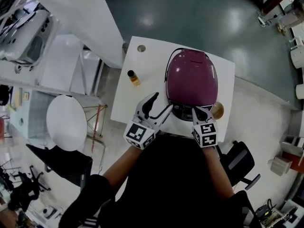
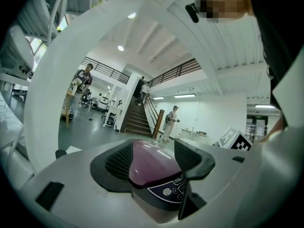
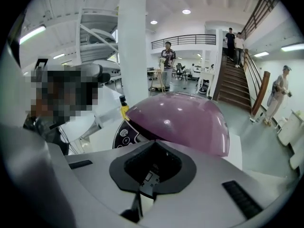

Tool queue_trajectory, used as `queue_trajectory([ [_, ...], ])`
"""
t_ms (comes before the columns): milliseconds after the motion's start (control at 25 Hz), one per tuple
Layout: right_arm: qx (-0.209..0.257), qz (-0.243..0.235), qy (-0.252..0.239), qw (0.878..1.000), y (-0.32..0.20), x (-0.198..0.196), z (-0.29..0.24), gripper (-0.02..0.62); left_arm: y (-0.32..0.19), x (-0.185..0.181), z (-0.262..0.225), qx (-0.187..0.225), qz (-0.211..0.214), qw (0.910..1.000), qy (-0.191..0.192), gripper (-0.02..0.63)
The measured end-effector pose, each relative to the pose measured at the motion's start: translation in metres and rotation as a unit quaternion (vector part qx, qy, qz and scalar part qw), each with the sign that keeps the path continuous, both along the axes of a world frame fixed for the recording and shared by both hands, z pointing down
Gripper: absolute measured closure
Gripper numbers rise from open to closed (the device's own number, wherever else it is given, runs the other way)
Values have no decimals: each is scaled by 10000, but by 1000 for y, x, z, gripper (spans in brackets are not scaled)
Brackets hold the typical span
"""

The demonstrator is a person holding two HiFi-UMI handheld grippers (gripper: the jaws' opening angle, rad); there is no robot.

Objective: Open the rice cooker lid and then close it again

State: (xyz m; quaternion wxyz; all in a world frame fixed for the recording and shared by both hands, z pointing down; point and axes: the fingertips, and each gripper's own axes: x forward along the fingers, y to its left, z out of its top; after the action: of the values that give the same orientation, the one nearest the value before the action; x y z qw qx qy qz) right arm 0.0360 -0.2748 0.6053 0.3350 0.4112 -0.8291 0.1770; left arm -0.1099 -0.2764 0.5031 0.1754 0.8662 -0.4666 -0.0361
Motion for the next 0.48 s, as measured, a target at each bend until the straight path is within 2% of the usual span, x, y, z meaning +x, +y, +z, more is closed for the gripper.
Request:
queue_trajectory([
  [120,-53,265,-273,9993,3,2,3,595,4,-2,7,-89,-32,10000,4,350],
  [480,-19,436,-385,9983,1,4,0,597,11,-7,13,-179,-81,9998,-75,350],
])
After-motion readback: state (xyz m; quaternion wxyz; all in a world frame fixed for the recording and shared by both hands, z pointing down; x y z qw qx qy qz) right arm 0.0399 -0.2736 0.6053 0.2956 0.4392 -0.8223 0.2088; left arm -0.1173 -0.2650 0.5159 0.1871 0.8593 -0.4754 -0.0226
